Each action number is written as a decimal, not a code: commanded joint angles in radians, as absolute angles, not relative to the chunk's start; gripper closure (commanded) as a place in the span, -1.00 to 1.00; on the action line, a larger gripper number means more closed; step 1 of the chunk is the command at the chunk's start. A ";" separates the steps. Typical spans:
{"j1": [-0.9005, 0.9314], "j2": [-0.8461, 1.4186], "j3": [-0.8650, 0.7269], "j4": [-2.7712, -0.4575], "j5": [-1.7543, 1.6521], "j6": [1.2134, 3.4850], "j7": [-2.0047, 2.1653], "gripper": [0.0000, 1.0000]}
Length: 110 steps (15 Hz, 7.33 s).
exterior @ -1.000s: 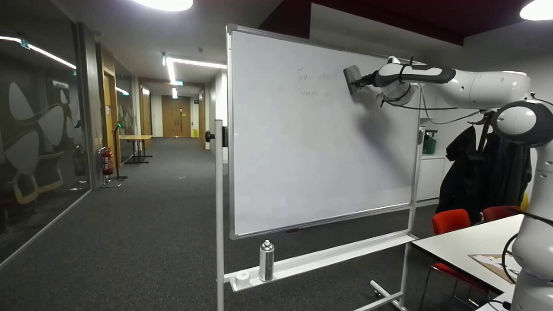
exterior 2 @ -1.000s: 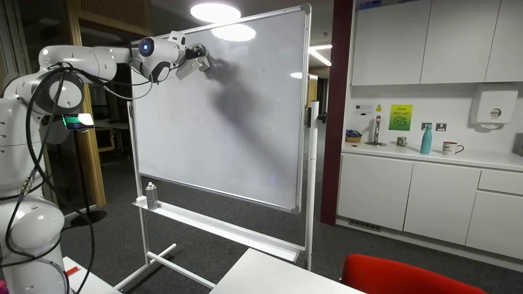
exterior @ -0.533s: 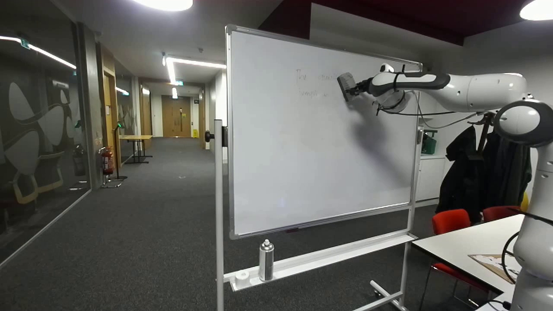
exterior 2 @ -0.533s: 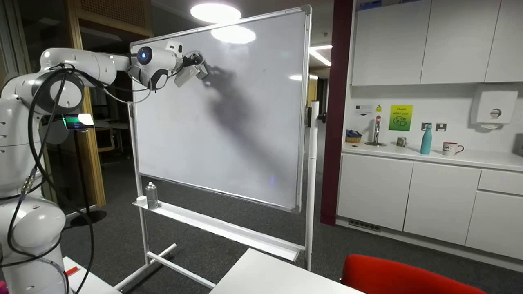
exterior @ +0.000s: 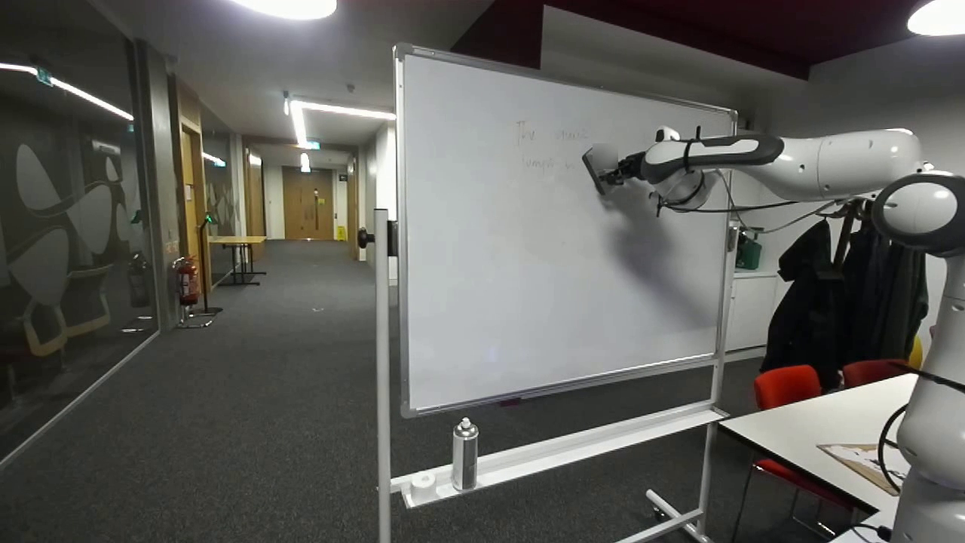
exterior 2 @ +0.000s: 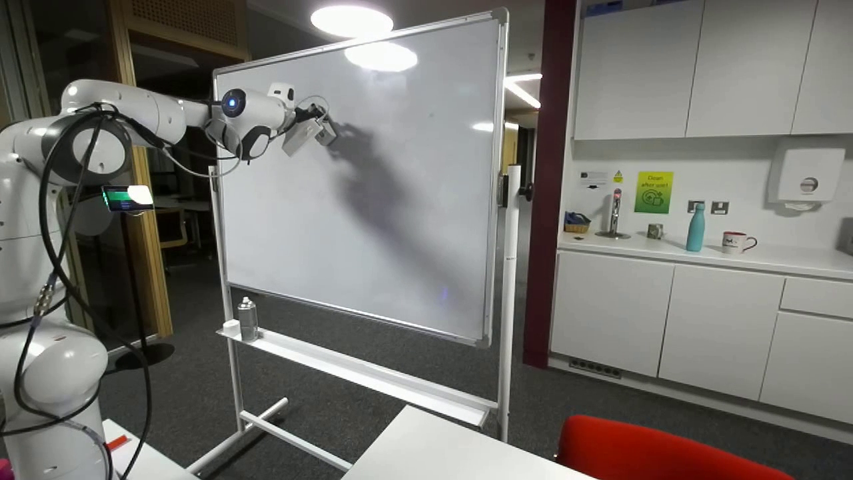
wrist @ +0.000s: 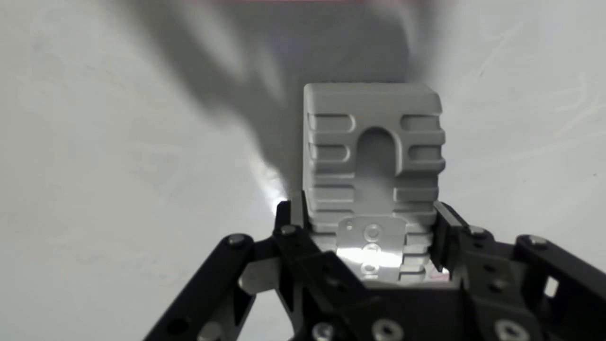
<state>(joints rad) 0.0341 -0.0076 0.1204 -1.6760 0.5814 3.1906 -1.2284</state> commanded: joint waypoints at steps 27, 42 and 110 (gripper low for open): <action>0.045 -0.019 0.200 -1.737 0.357 3.205 -1.106 0.30; 0.042 0.096 0.200 -1.446 0.311 3.183 -1.083 0.30; 0.236 0.211 0.162 -1.457 0.229 3.367 -1.083 0.30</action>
